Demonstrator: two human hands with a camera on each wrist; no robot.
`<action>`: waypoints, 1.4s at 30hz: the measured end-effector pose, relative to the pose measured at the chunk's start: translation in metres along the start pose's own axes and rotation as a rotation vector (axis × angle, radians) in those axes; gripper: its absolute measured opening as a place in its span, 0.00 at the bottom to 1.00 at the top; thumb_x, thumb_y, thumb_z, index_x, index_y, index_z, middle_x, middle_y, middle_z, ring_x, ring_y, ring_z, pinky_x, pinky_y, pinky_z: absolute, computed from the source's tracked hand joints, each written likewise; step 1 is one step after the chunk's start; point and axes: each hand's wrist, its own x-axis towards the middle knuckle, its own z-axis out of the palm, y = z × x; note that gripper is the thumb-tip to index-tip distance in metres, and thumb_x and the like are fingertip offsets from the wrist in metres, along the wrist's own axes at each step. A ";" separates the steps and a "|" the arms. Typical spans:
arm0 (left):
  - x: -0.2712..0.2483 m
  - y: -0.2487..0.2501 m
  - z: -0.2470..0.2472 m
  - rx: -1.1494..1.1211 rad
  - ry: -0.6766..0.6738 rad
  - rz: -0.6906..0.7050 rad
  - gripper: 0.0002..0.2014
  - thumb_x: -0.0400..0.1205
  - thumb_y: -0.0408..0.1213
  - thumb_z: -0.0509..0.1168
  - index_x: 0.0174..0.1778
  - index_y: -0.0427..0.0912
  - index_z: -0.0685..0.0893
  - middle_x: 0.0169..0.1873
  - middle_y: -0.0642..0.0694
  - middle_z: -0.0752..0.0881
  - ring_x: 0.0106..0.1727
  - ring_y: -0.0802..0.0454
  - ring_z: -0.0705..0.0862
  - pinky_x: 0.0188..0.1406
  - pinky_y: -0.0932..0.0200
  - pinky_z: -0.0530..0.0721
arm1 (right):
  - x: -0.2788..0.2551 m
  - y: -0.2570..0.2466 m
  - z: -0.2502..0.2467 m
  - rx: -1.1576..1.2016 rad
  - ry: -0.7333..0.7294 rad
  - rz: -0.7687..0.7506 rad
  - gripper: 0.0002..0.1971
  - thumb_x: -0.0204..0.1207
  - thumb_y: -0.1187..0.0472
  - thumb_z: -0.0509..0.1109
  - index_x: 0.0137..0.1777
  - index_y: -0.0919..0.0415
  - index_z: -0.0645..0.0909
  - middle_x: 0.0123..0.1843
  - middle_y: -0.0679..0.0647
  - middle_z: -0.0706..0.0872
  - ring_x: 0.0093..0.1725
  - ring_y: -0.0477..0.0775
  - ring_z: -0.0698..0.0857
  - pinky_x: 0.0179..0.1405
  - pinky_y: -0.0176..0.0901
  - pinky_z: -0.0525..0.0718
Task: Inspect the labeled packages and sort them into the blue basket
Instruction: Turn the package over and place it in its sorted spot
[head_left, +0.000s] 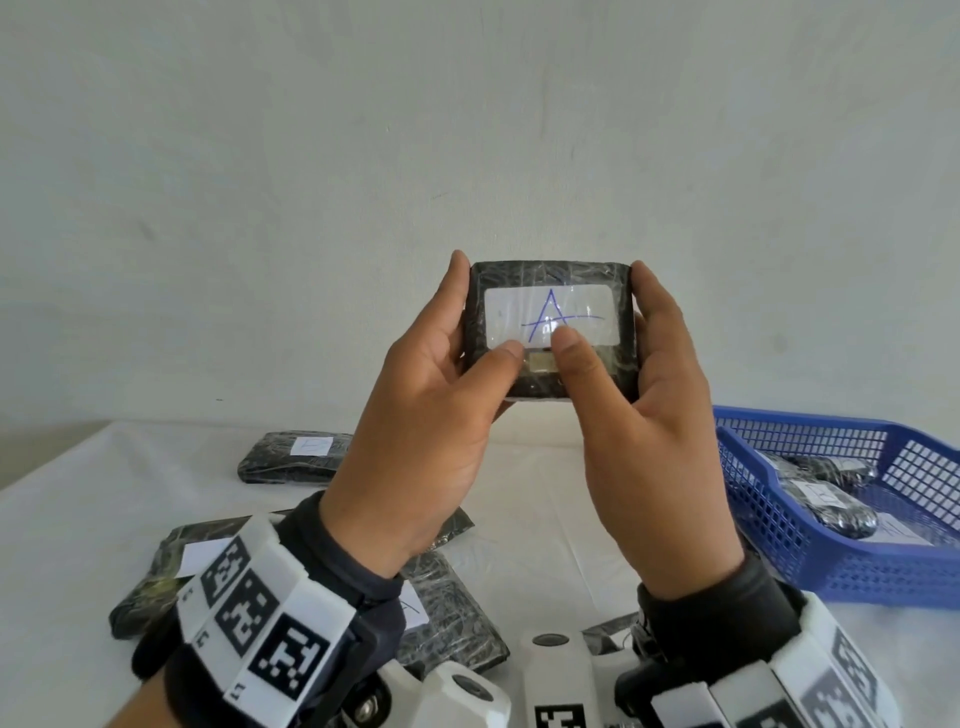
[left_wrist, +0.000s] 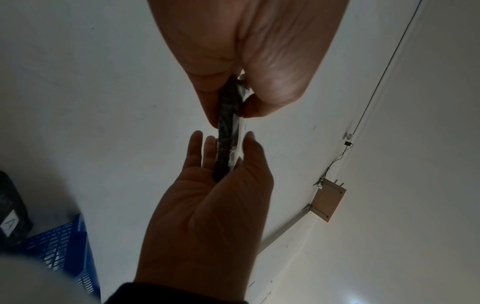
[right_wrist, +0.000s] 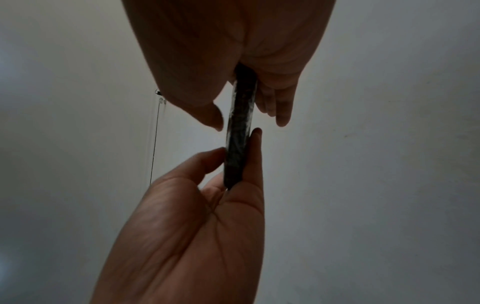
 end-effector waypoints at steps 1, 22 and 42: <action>0.000 0.001 -0.001 -0.017 -0.002 -0.009 0.41 0.82 0.33 0.66 0.91 0.53 0.58 0.61 0.52 0.93 0.64 0.56 0.91 0.68 0.59 0.87 | 0.001 0.000 -0.001 0.006 -0.021 -0.002 0.34 0.87 0.56 0.72 0.90 0.53 0.63 0.77 0.41 0.82 0.74 0.37 0.83 0.76 0.44 0.82; -0.001 0.010 -0.001 -0.130 -0.086 -0.075 0.26 0.88 0.19 0.56 0.72 0.54 0.76 0.54 0.48 0.95 0.54 0.56 0.93 0.55 0.63 0.89 | 0.006 0.002 -0.010 0.020 -0.191 0.079 0.42 0.87 0.58 0.72 0.94 0.53 0.51 0.71 0.29 0.81 0.71 0.26 0.81 0.74 0.28 0.77; 0.001 0.003 -0.009 -0.252 -0.140 -0.144 0.13 0.78 0.42 0.75 0.50 0.35 0.88 0.55 0.38 0.89 0.63 0.45 0.88 0.64 0.48 0.91 | 0.014 0.001 -0.022 0.453 -0.087 0.156 0.42 0.56 0.38 0.89 0.66 0.62 0.84 0.56 0.55 0.90 0.61 0.56 0.90 0.68 0.55 0.87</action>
